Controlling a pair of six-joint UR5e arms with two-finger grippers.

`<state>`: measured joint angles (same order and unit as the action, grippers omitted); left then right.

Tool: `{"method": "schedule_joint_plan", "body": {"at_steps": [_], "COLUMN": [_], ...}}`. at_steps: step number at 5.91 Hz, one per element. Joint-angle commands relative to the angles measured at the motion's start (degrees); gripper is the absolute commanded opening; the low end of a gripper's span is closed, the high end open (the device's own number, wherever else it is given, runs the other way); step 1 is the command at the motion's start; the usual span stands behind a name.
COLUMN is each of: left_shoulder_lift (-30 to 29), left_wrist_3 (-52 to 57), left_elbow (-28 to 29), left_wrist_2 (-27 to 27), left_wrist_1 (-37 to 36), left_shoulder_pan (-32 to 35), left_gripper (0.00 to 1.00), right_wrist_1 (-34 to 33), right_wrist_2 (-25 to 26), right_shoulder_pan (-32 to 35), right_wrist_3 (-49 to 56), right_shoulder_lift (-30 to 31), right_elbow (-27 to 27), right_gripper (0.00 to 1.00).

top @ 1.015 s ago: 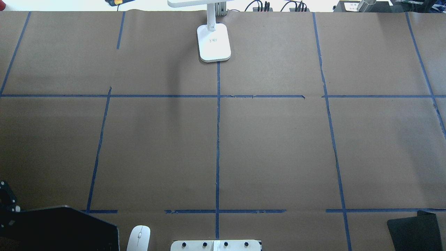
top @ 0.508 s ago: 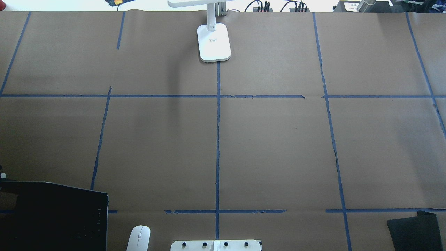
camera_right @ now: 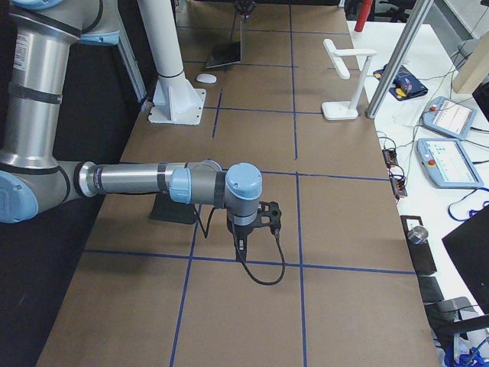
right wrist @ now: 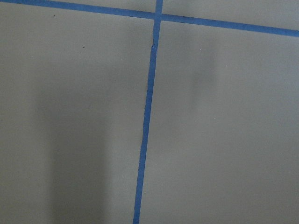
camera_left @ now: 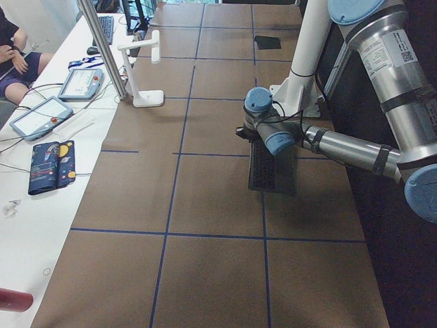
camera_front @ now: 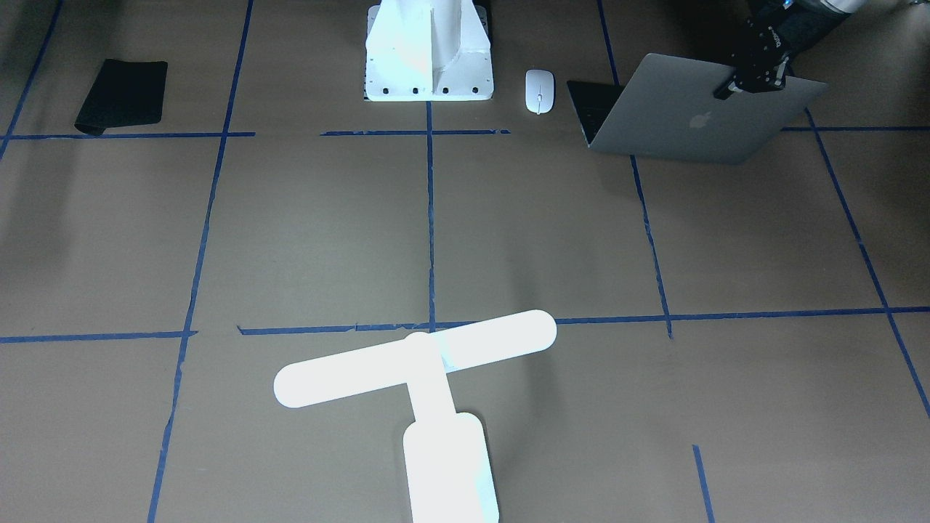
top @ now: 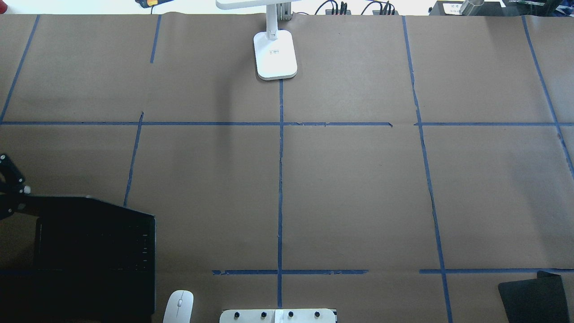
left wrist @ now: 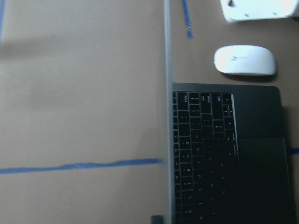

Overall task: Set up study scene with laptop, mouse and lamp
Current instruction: 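Carry the laptop forward and set it down in front of the white lamp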

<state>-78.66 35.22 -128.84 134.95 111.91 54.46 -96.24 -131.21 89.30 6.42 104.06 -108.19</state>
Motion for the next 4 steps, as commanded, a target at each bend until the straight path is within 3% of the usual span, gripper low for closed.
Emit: {"method": "schedule_joint_plan", "body": {"at_steps": [1,2,3,4], "left_shoulder_lift": [-14.78,-23.38,-35.39,-42.12], "left_wrist_3": [0.11,-0.07,0.11,-0.15], "left_elbow": [0.34,0.78,5.83,11.98], "left_wrist_2": [-0.57,-3.79,-4.95,-5.83], "left_wrist_1": [-15.16,-22.80,-32.63,-33.85], "left_shoulder_pan": [2.74,2.41,1.88,1.09], "left_gripper": [0.00,0.00,0.00,0.00], "right_wrist_1": [0.09,0.09,0.00,0.09], "right_wrist_2": [-0.01,-0.01,-0.01,-0.01], "right_shoulder_pan": [0.00,0.00,0.00,0.00], "right_wrist_3": [0.00,0.00,0.00,0.00], "right_shoulder_lift": [0.00,0.00,0.00,0.00], "right_elbow": [0.00,0.00,0.00,0.00], "right_gripper": [1.00,1.00,1.00,1.00]}}
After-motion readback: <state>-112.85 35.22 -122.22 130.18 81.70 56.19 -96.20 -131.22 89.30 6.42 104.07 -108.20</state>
